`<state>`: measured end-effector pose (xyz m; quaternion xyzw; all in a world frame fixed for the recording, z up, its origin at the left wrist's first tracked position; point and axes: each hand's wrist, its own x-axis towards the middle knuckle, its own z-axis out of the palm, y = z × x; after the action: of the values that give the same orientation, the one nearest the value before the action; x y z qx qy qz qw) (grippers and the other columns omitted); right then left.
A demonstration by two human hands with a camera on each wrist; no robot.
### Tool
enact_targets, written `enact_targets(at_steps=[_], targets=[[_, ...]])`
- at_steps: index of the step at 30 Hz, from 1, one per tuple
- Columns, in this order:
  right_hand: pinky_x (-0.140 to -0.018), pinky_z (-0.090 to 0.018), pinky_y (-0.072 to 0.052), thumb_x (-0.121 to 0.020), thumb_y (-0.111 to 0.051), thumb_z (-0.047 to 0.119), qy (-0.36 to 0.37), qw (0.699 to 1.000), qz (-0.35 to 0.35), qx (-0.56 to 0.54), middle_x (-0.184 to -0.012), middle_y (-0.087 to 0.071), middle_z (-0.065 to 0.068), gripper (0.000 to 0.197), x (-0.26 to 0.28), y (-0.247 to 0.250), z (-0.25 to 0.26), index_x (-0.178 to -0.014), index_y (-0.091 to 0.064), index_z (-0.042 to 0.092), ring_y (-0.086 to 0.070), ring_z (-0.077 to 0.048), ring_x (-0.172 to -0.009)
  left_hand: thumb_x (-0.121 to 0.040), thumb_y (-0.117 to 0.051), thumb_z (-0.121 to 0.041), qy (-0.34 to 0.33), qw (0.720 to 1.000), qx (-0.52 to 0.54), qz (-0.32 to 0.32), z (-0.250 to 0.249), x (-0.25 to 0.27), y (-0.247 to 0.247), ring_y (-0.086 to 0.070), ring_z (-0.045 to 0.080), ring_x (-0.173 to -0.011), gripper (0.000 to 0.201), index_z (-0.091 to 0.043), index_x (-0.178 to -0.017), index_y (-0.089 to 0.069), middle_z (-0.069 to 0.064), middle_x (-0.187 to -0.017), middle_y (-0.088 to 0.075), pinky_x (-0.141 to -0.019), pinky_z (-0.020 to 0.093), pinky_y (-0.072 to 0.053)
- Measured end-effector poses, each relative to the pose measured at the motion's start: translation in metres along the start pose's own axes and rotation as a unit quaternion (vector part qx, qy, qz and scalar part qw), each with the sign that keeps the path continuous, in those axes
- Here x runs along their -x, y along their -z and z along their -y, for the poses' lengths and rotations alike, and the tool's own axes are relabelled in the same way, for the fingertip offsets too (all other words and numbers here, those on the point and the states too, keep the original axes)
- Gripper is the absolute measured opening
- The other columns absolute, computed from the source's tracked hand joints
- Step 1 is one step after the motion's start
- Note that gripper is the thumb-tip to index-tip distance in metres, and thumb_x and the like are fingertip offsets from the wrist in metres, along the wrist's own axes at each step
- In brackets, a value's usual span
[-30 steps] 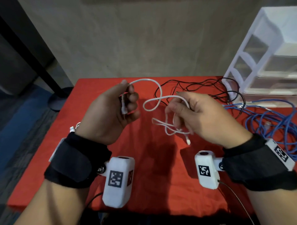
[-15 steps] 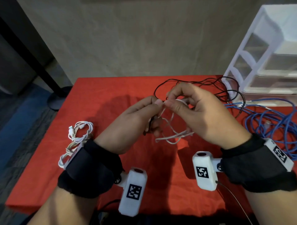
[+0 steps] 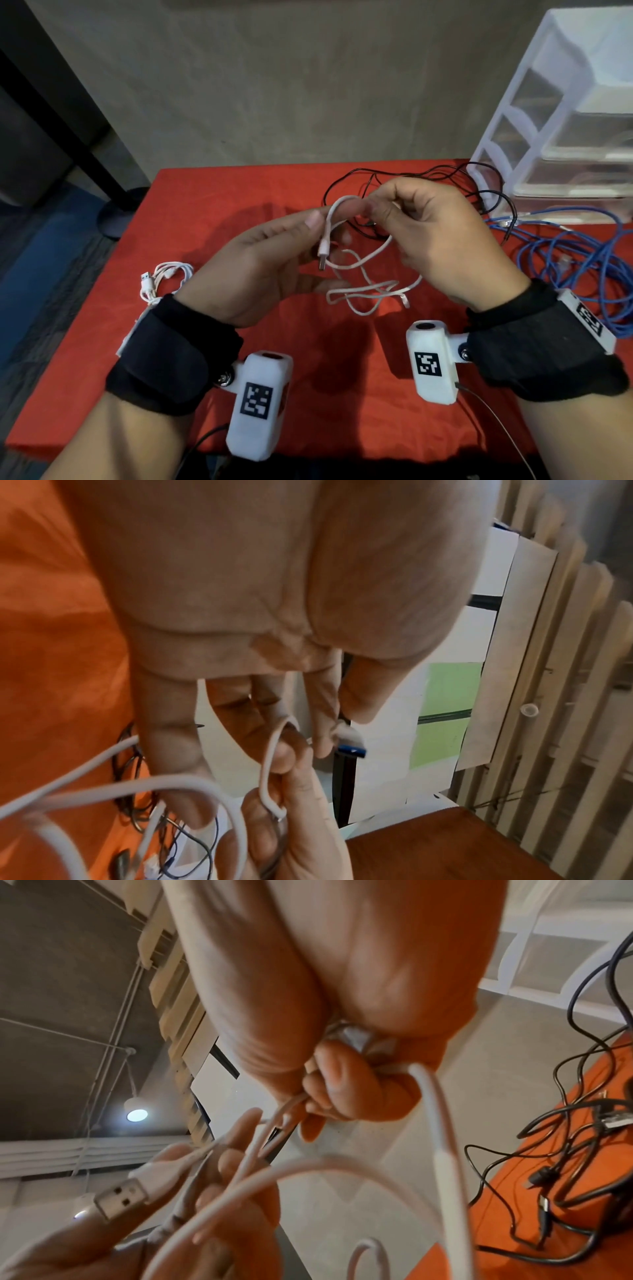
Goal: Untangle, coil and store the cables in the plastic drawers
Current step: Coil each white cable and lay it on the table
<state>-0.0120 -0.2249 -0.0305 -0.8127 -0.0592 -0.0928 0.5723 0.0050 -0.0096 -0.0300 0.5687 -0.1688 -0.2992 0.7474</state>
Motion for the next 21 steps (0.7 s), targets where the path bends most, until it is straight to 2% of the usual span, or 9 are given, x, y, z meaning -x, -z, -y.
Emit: enact_targets(at_steps=[3, 5, 9, 11, 14, 17, 18, 20, 21], targets=[[-0.042, -0.016, -0.021, -0.100, -0.063, 0.027, 0.000, 1.000, 0.015, -0.007, -0.064, -0.039, -0.012, 0.020, 0.001, -0.002, 0.003, -0.093, -0.072, 0.010, -0.028, -0.004, -0.044, -0.092, -0.064, -0.029, -0.019, 0.998, -0.060, -0.027, 0.002, 0.001, -0.004, -0.062, 0.007, -0.083, 0.030, -0.026, -0.119, -0.076, 0.002, -0.088, -0.060, -0.063, 0.032, -0.059], [-0.042, -0.017, -0.023, -0.099, -0.065, 0.026, 0.003, 1.000, 0.017, -0.003, -0.064, -0.042, -0.013, 0.019, 0.001, -0.003, 0.004, -0.092, -0.071, 0.010, -0.029, -0.004, -0.045, -0.087, -0.065, -0.029, -0.027, 0.995, -0.082, -0.041, 0.002, 0.000, -0.006, -0.062, 0.007, -0.080, 0.031, -0.031, -0.115, -0.078, 0.001, -0.081, -0.062, -0.058, 0.030, -0.059], [-0.042, -0.017, -0.026, -0.096, -0.070, 0.029, 0.007, 1.000, 0.014, 0.005, -0.067, -0.051, -0.019, 0.017, 0.001, -0.003, 0.007, -0.085, -0.069, 0.016, -0.033, -0.004, -0.046, -0.086, -0.066, -0.030, -0.061, 0.988, -0.104, -0.095, 0.002, -0.004, -0.009, -0.066, 0.011, -0.079, 0.028, -0.029, -0.112, -0.076, 0.005, -0.082, -0.063, -0.056, 0.031, -0.057], [-0.042, -0.017, -0.027, -0.094, -0.071, 0.028, 0.006, 1.000, 0.014, -0.006, -0.069, -0.056, -0.018, 0.014, 0.002, -0.003, 0.010, -0.085, -0.070, 0.018, -0.035, -0.003, -0.047, -0.087, -0.068, -0.027, -0.087, 0.980, -0.131, -0.118, 0.004, -0.006, -0.010, -0.069, 0.016, -0.077, 0.022, -0.025, -0.109, -0.070, 0.013, -0.082, -0.063, -0.055, 0.032, -0.057], [-0.043, -0.019, -0.028, -0.093, -0.072, 0.030, 0.010, 1.000, 0.018, 0.004, -0.075, -0.061, -0.024, 0.015, 0.003, -0.003, 0.012, -0.086, -0.071, 0.018, -0.036, -0.004, -0.048, -0.089, -0.070, -0.028, -0.117, 0.962, -0.192, -0.153, 0.006, -0.009, -0.010, -0.073, 0.024, -0.076, 0.015, -0.023, -0.103, -0.065, 0.023, -0.087, -0.066, -0.058, 0.038, -0.060], [-0.044, -0.019, -0.028, -0.096, -0.070, 0.028, 0.014, 1.000, 0.021, 0.013, -0.074, -0.059, -0.025, 0.013, 0.004, -0.002, 0.015, -0.089, -0.073, 0.017, -0.036, -0.004, -0.048, -0.097, -0.066, -0.024, -0.136, 0.946, -0.234, -0.176, 0.009, -0.010, -0.010, -0.073, 0.039, -0.072, 0.007, -0.020, -0.099, -0.060, 0.018, -0.087, -0.071, -0.060, 0.044, -0.061], [-0.044, -0.019, -0.028, -0.096, -0.069, 0.027, 0.015, 0.999, 0.026, 0.016, -0.072, -0.059, -0.022, 0.013, 0.005, -0.001, 0.016, -0.090, -0.074, 0.016, -0.036, -0.003, -0.048, -0.098, -0.065, -0.022, -0.137, 0.944, -0.241, -0.177, 0.010, -0.010, -0.011, -0.072, 0.041, -0.071, 0.007, -0.020, -0.099, -0.059, 0.016, -0.087, -0.072, -0.060, 0.044, -0.060], [-0.047, -0.017, -0.032, -0.098, -0.067, 0.026, 0.023, 0.999, 0.036, 0.027, -0.068, -0.061, -0.011, 0.014, 0.005, 0.000, 0.017, -0.094, -0.076, 0.016, -0.042, -0.003, -0.049, -0.099, -0.065, -0.020, -0.143, 0.933, -0.278, -0.177, 0.011, -0.010, -0.010, -0.074, 0.034, -0.068, 0.007, -0.022, -0.099, -0.058, 0.009, -0.082, -0.074, -0.064, 0.046, -0.062], [-0.051, -0.019, -0.037, -0.099, -0.066, 0.025, 0.031, 0.998, 0.038, 0.036, -0.071, -0.065, -0.005, 0.013, 0.005, 0.001, 0.017, -0.096, -0.076, 0.017, -0.049, -0.003, -0.053, -0.098, -0.066, -0.019, -0.152, 0.918, -0.319, -0.178, 0.013, -0.010, -0.006, -0.073, 0.030, -0.067, 0.008, -0.024, -0.097, -0.059, 0.006, -0.078, -0.073, -0.066, 0.048, -0.062]])
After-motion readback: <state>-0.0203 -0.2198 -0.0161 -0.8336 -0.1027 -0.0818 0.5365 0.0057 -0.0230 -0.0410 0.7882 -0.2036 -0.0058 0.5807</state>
